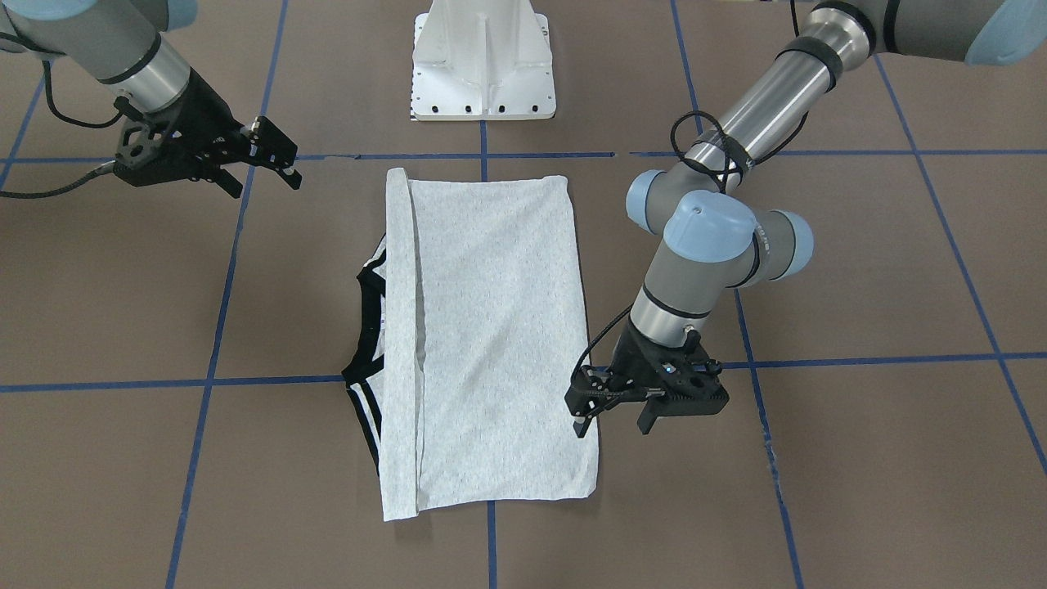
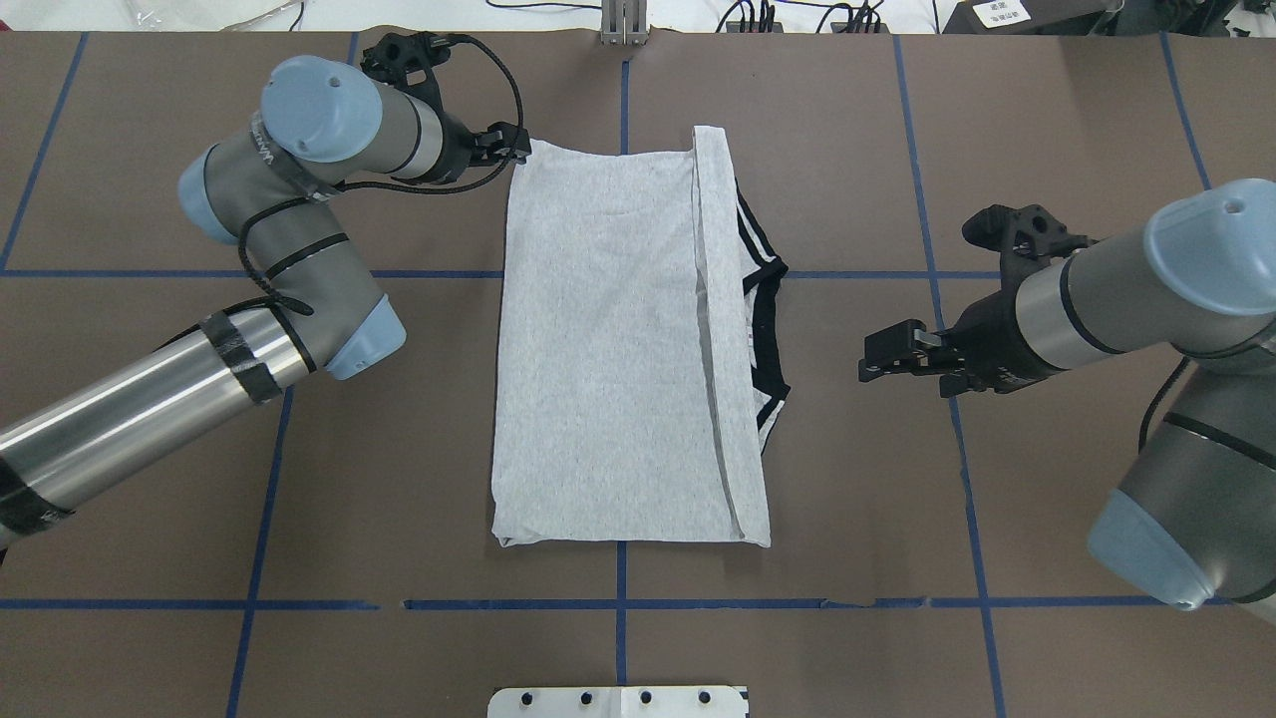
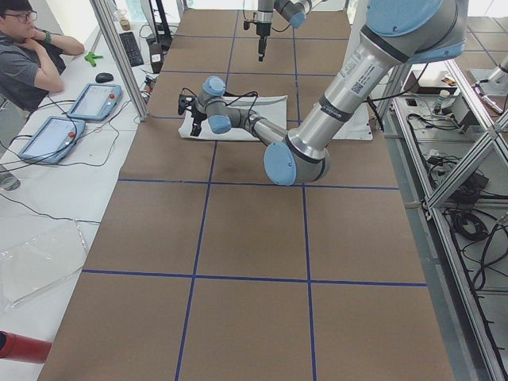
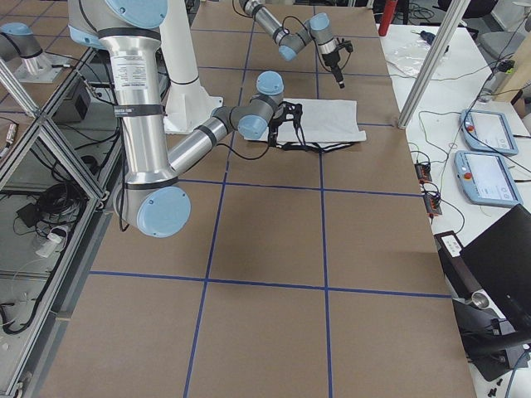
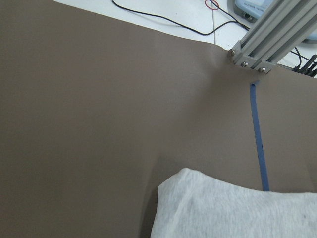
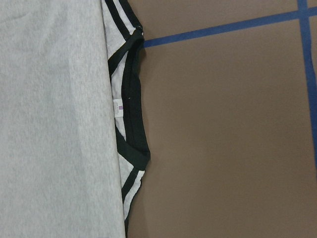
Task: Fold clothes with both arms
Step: 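Release the shirt with the left gripper while the right gripper moves over it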
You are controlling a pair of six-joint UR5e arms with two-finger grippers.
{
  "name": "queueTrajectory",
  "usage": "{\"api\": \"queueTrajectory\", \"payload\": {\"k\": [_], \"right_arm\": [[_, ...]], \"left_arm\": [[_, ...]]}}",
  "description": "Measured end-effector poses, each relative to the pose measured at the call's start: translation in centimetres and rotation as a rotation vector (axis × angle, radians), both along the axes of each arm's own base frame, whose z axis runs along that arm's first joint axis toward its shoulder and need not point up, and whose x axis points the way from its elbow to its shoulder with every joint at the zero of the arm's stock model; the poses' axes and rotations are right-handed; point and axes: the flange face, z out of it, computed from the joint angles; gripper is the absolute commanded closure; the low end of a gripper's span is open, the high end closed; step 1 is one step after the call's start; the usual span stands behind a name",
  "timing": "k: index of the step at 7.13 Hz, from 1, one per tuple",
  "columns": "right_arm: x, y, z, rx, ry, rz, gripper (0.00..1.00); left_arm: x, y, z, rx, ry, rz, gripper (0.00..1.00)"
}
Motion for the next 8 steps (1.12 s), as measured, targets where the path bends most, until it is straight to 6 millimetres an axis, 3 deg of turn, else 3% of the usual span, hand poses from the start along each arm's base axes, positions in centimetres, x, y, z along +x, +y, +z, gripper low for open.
{"api": "queueTrajectory", "payload": {"k": [1, 4, 6, 8], "right_arm": [[-3.0, -0.8, -1.2, -0.003, 0.041, -0.005, 0.00], [-13.5, -1.6, -7.1, 0.056, 0.224, -0.050, 0.00], [-20.0, -1.0, -7.8, 0.080, 0.301, -0.088, 0.00], [-22.3, 0.3, -7.3, 0.078, 0.369, -0.134, 0.00]], "left_arm": [[-2.1, 2.3, -0.5, -0.003, 0.005, 0.015, 0.00], [-8.2, 9.5, -2.2, 0.020, -0.002, 0.074, 0.00], [-10.1, 12.1, -3.8, 0.021, -0.002, 0.098, 0.00], [-10.3, 12.5, -3.9, 0.014, -0.005, 0.106, 0.00]]}}
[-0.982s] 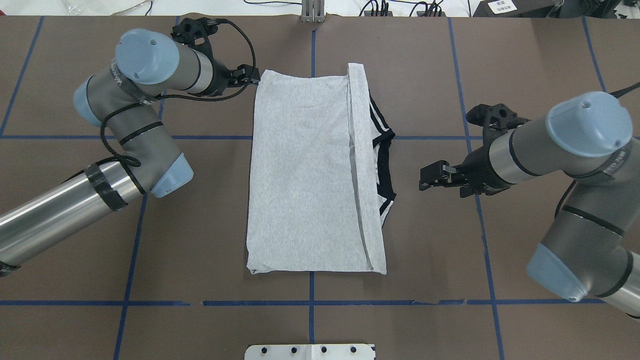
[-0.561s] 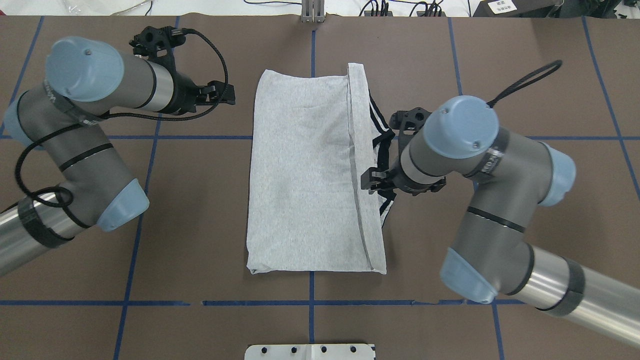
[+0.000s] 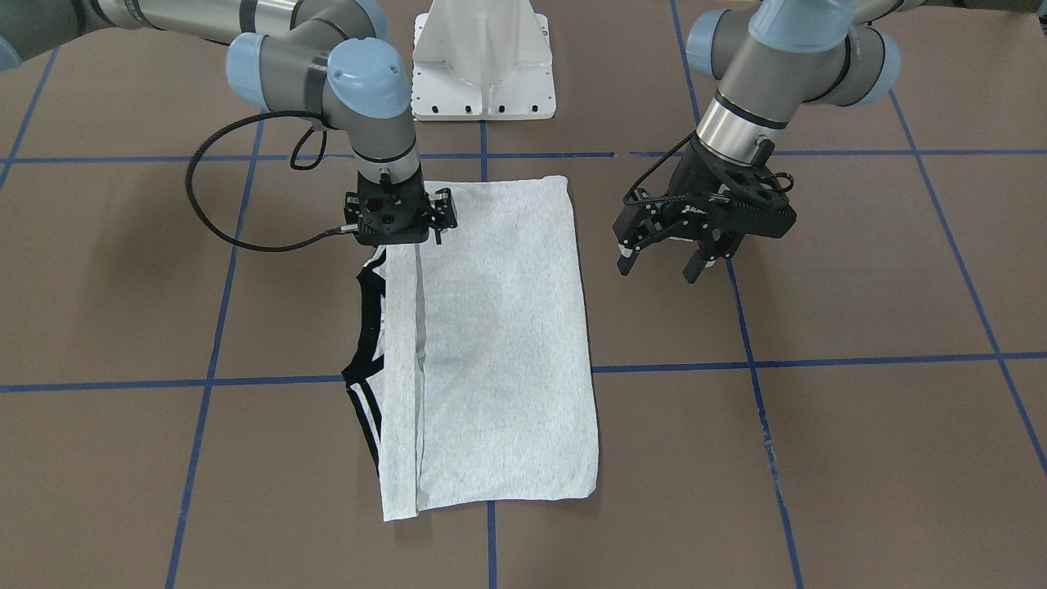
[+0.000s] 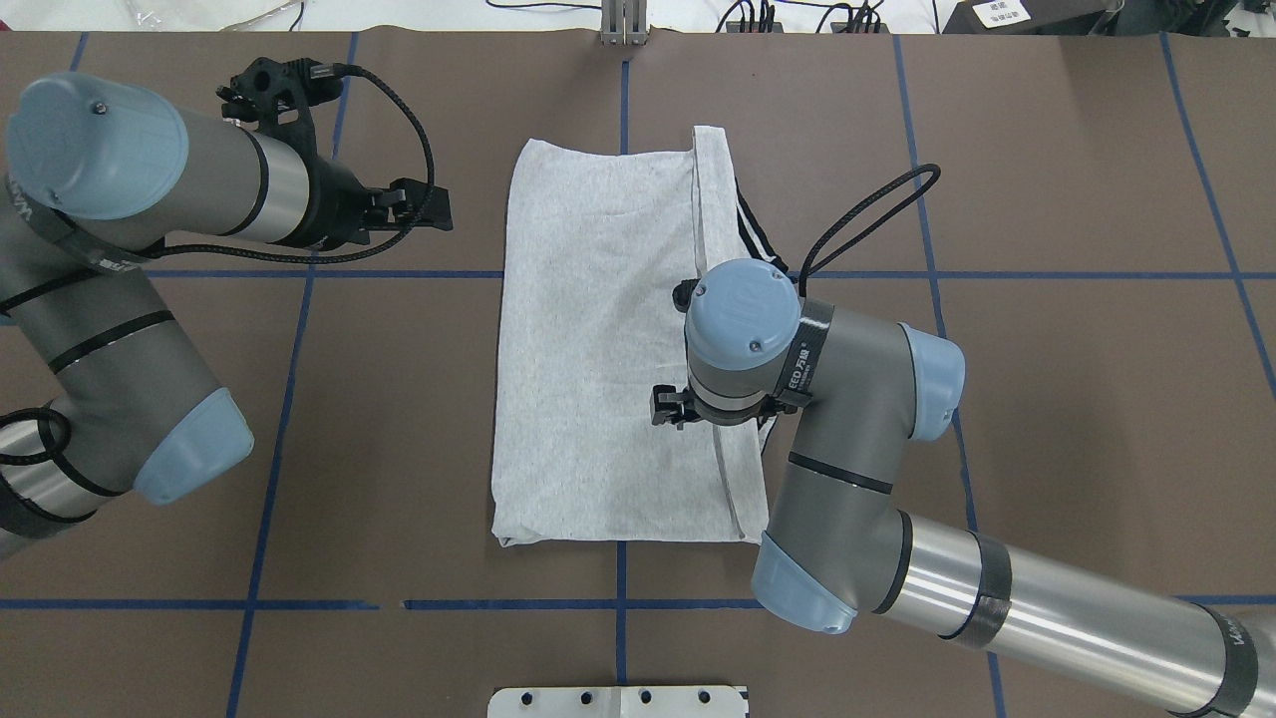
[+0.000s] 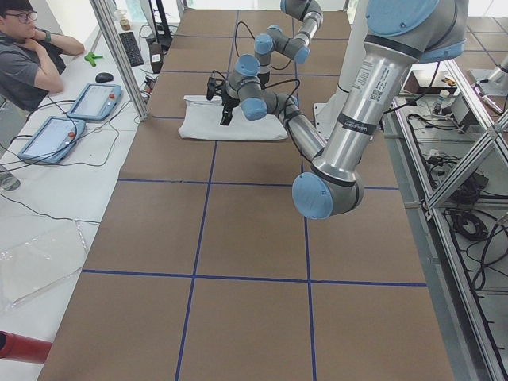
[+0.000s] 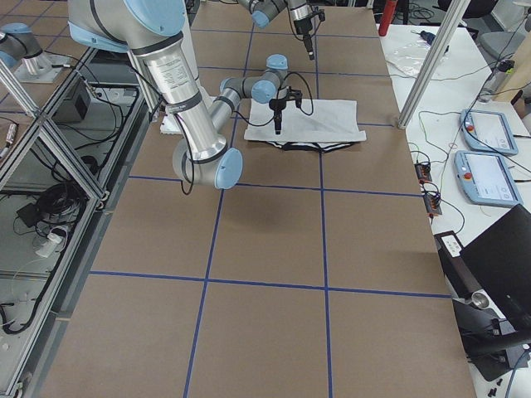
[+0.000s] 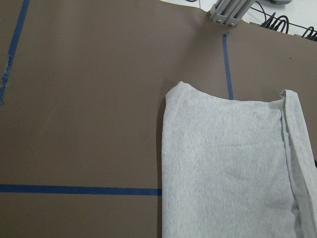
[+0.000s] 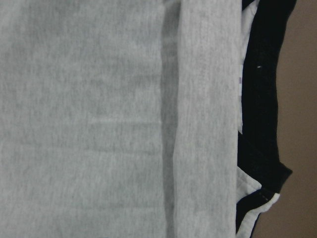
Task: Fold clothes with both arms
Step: 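Release the shirt with the left gripper while the right gripper moves over it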
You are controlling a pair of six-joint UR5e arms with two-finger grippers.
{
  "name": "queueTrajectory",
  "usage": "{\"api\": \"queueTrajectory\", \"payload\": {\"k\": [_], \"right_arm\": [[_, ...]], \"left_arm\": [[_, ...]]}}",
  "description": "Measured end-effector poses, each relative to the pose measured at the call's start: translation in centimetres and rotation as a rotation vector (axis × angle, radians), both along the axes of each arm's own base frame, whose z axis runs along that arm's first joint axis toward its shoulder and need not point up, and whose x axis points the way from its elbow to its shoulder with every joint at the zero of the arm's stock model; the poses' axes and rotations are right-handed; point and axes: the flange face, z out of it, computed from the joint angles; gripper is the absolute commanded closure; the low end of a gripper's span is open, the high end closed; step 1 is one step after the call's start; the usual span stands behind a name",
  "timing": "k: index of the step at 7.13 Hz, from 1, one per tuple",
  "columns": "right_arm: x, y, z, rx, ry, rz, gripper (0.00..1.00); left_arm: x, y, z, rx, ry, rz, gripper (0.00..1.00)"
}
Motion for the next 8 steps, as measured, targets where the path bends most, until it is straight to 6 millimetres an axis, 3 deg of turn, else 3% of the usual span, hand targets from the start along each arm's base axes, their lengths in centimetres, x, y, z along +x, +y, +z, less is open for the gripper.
{"api": "queueTrajectory", "payload": {"k": [3, 8], "right_arm": [[-0.9, 1.7, 1.8, -0.012, 0.128, -0.090, 0.00], [-1.6, 2.8, 3.1, -0.017, 0.165, -0.129, 0.00]], "left_arm": [[0.0, 0.0, 0.0, -0.002, 0.000, 0.002, 0.00], [0.1, 0.2, -0.2, 0.002, 0.007, 0.005, 0.00]]}}
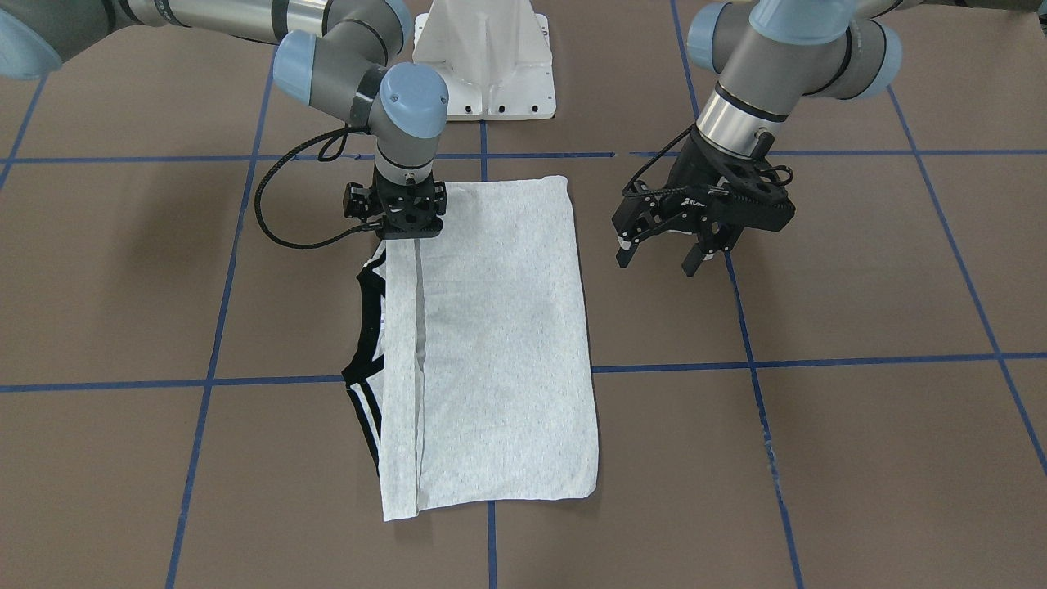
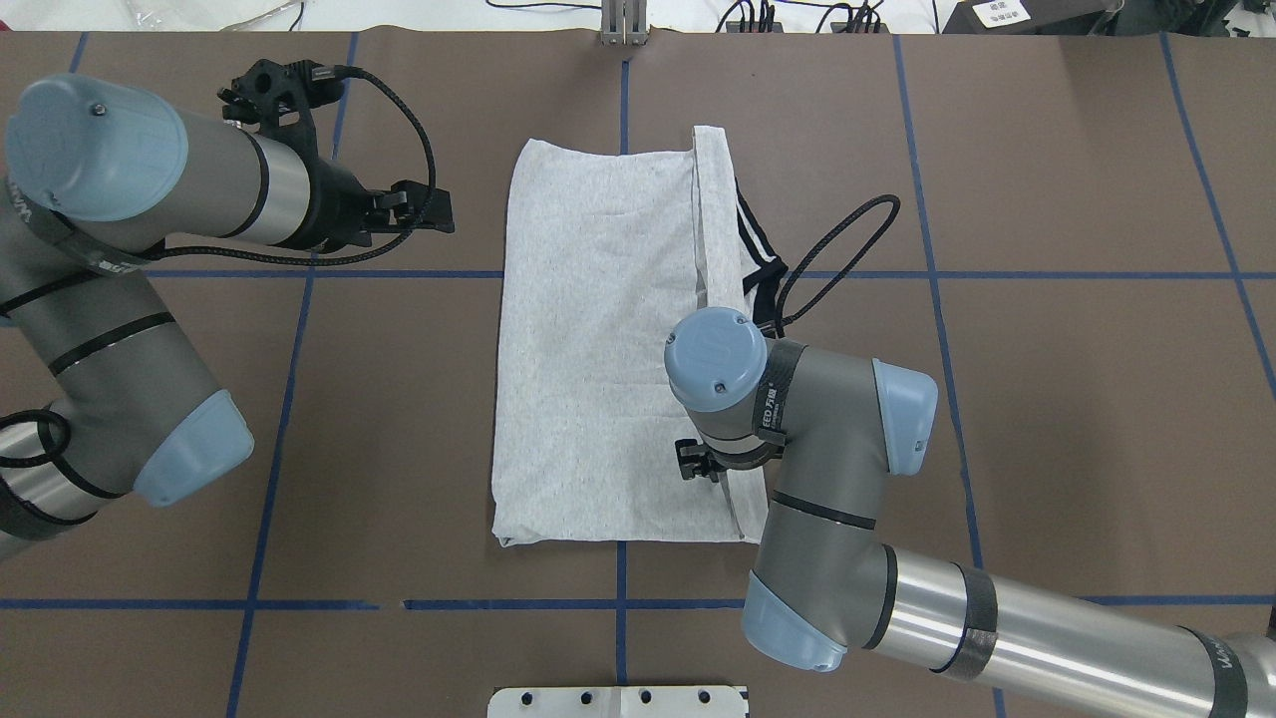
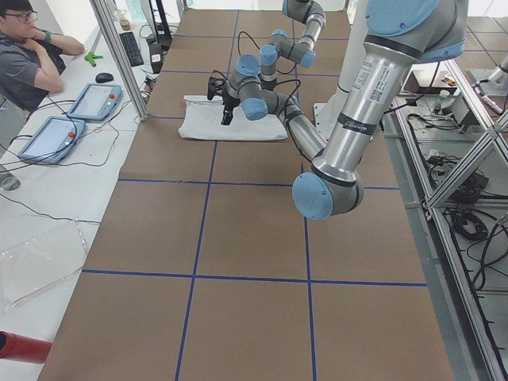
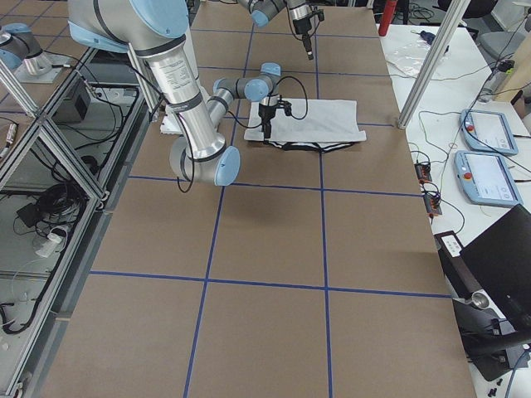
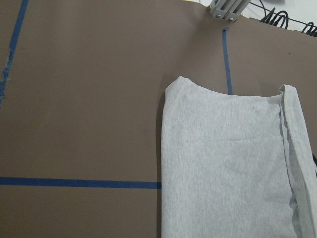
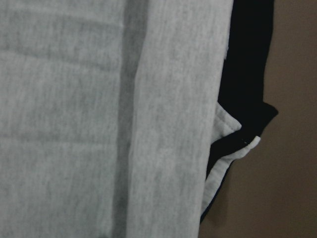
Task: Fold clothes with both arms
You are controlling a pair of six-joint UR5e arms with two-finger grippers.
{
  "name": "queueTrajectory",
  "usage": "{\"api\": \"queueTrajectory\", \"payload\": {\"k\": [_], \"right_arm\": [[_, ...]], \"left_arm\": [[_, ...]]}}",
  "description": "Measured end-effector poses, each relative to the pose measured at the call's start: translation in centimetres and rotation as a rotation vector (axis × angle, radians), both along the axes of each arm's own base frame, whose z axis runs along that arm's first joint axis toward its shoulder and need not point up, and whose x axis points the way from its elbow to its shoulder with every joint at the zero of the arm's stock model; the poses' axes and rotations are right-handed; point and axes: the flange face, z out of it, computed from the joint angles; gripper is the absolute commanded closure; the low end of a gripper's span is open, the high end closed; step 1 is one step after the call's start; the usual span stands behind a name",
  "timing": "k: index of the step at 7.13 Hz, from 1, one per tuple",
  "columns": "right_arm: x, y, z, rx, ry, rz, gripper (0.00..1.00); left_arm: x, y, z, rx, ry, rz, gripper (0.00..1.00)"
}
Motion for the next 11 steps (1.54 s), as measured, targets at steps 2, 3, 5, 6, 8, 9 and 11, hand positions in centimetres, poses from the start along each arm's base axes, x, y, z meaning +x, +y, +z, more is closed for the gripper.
{"api": "queueTrajectory", "payload": {"k": [2, 3, 5, 6, 8, 9, 11], "right_arm": [[0.4, -0.1, 0.7, -0.002, 0.011, -0.002, 0.00], [1.0, -0.4, 1.1, 0.000, 0.020, -0.011, 0.00], [3.2, -0.6, 1.8, 0.001, 0.041, -0.025, 0.00], [4.9, -0.6, 3.0, 0.007, 0.053, -0.035, 0.00], [8.8, -1.2, 6.0, 0.022, 0.078, -0.051, 0.00], [10.1, -2.2, 5.5, 0.033, 0.063, -0.041, 0.00], [10.3, -5.2, 1.5, 0.073, 0.006, -0.006, 0.00]], "left_arm": [[0.1, 0.1, 0.0, 0.001, 0.001, 0.002, 0.00], [0.1, 0.1, -0.1, 0.000, 0.002, 0.003, 0.00], [0.3, 0.3, -0.2, -0.002, 0.005, 0.004, 0.00], [0.6, 0.5, -0.2, -0.003, 0.007, 0.007, 0.00], [0.9, 0.8, -0.3, -0.006, 0.010, 0.012, 0.00], [1.0, 0.8, -0.4, -0.005, 0.011, 0.013, 0.00], [1.0, 0.8, -0.6, -0.002, 0.014, 0.015, 0.00]]}}
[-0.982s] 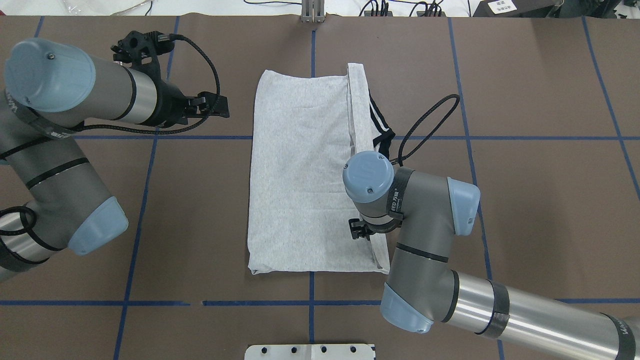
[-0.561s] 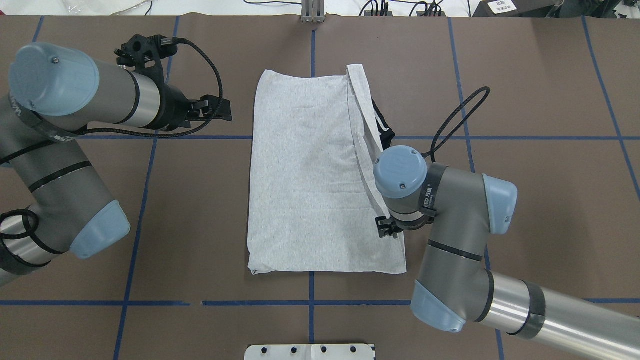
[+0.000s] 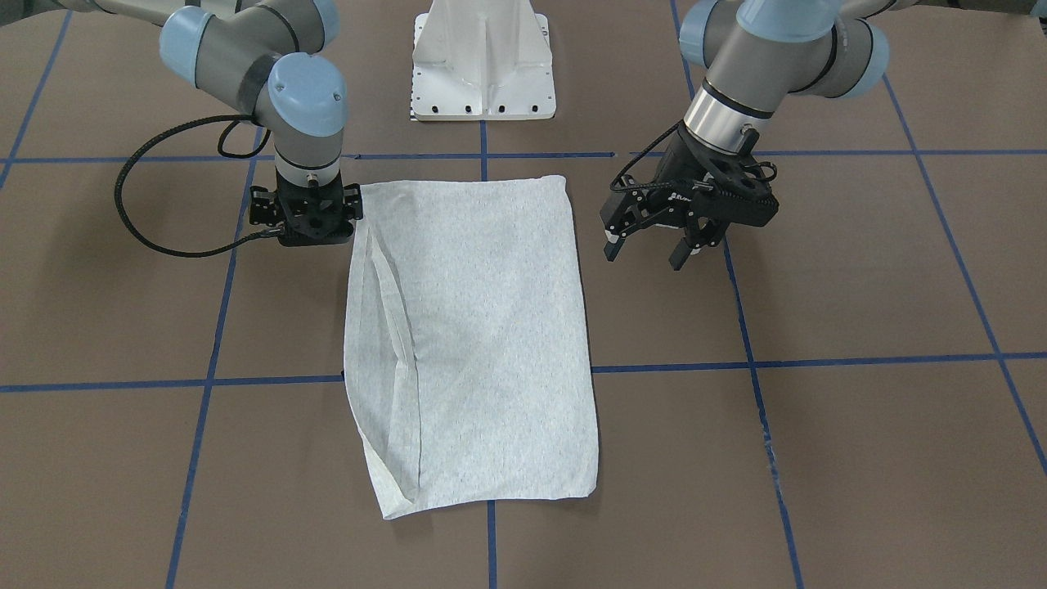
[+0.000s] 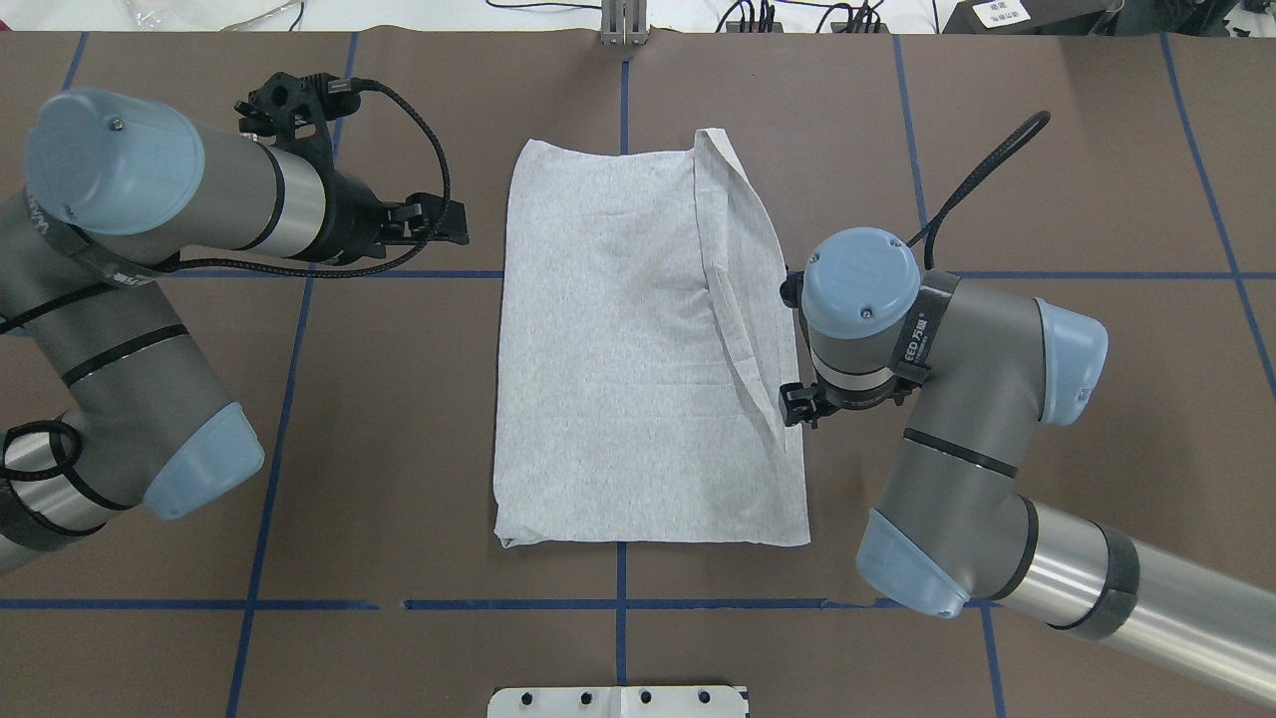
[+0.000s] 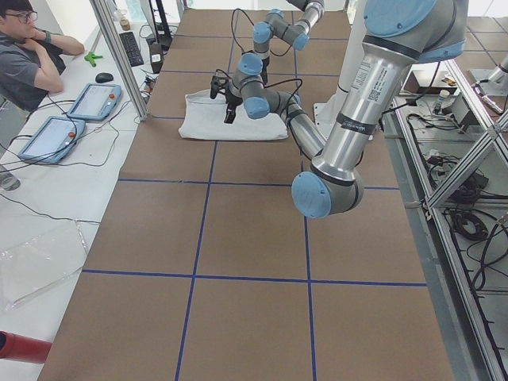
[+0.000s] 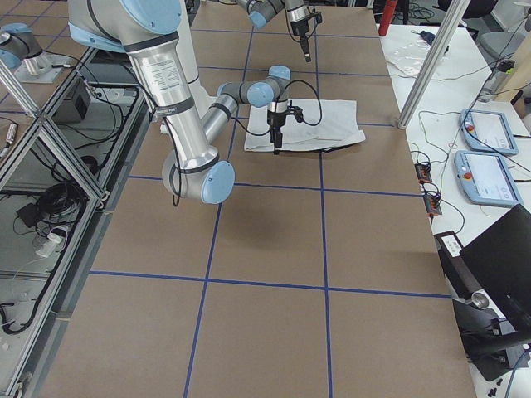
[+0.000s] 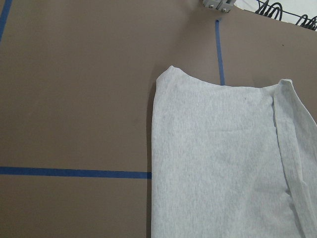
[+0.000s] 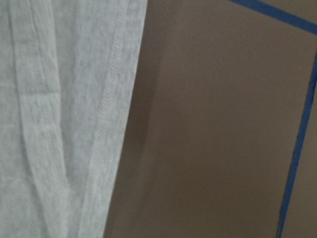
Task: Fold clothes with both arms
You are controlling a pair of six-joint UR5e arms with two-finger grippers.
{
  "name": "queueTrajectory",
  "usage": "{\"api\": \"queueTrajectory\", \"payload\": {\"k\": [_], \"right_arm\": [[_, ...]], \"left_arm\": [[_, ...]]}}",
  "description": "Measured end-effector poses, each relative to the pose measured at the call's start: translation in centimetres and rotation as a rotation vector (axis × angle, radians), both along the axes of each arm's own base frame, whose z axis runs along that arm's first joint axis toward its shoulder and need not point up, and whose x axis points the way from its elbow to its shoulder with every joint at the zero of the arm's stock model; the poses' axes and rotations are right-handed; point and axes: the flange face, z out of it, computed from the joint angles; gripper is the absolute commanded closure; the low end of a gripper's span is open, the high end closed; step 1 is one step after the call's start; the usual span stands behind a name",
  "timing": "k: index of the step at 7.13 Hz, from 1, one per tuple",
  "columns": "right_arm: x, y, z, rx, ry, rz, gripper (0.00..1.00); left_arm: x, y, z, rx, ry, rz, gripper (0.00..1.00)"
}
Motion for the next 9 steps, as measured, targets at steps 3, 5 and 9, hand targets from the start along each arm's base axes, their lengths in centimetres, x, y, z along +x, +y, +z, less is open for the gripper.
{"api": "queueTrajectory", "payload": {"k": [3, 5, 9], "right_arm": [[-6.0, -5.7, -2.7, 0.028, -0.023, 0.020, 0.00], [-8.2, -7.1, -1.8, 0.026, -0.020, 0.017, 0.00], [-8.8, -7.8, 0.2, -0.004, 0.012, 0.009, 0.00]], "left_arm": [[-0.1, 0.1, 0.2, 0.003, -0.004, 0.004, 0.00], [-0.1, 0.1, 0.5, 0.003, -0.007, 0.004, 0.00], [-0.1, 0.1, 0.4, 0.005, -0.005, 0.004, 0.00]]}}
